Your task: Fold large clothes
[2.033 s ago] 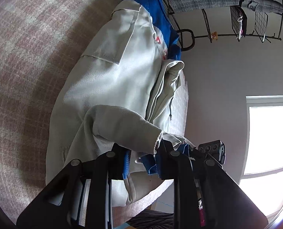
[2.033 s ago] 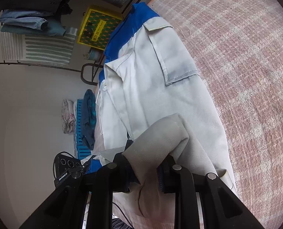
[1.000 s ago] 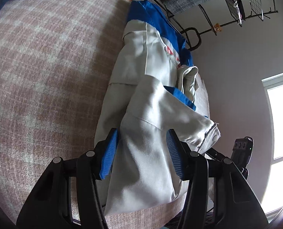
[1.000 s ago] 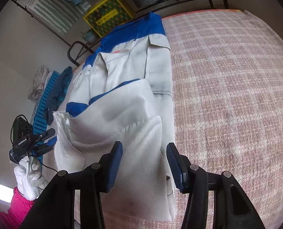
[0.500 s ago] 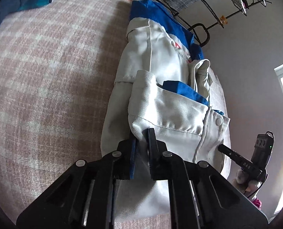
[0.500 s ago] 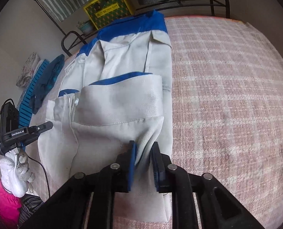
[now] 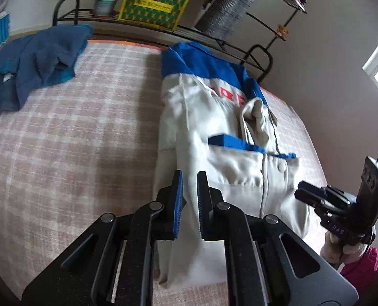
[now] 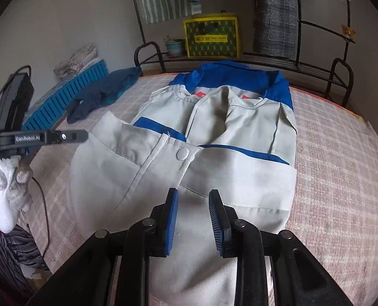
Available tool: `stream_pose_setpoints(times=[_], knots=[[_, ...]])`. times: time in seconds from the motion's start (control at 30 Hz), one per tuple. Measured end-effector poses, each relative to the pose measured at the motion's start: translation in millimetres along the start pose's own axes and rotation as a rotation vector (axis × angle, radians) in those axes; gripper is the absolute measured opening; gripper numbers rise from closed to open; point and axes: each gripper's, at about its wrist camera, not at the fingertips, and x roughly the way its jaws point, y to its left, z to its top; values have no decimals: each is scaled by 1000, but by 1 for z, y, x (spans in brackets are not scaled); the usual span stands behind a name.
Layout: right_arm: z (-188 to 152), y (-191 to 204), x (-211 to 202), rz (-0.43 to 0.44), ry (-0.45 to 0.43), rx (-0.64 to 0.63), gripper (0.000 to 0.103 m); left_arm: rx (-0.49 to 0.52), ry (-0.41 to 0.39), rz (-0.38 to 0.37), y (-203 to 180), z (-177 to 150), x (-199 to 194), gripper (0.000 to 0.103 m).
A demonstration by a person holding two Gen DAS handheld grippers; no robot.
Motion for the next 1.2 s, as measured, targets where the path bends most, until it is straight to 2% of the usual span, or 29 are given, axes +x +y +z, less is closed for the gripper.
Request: stream_pose_setpoints(times=[0.1,0.17,0.23,0.33,0.4,0.43,0.47,0.5,0.53,0.6,0.67,0.77,0.93,1.07,1.2], knots=[[4,-6,17,-28,43,27,27,-11,-1,-96,10,2,-18,8],[5,-9,23,-39,47,29,27,43,20,-163,-1,-3,-21,8],[6,-13,29,-34,52,43,27,118,79,-210,-17,-15,-13,8],[6,-19,44,-69,93,58,23,178,163,-167,-24,-33,9,8],[5,-23,51,-91,107,62,23,154,195,-40,-8,-40,31,8],[6,-26,51,-86,104,69,23,132,217,-1,4,-42,40,4],[7,-27,50,-77,98,78,23,94,227,-5,15,-42,43,2],[8,-28,48,-71,94,84,23,56,227,-31,21,-41,41,2],[9,-30,44,-64,83,95,24,55,216,-11,22,-40,35,2],[12,-37,30,-36,44,137,26,113,161,83,17,-38,20,2],[14,-50,11,11,-9,196,27,79,127,47,19,-35,5,3],[12,-68,-15,11,-59,251,29,71,77,7,10,-24,-13,3],[16,-83,-61,10,-138,256,31,73,24,-114,-15,16,-40,3],[36,-89,-95,16,-184,232,35,98,-3,-144,-34,71,-54,4],[73,-103,-117,-4,-199,172,35,163,-47,-120,-52,137,-56,16]])
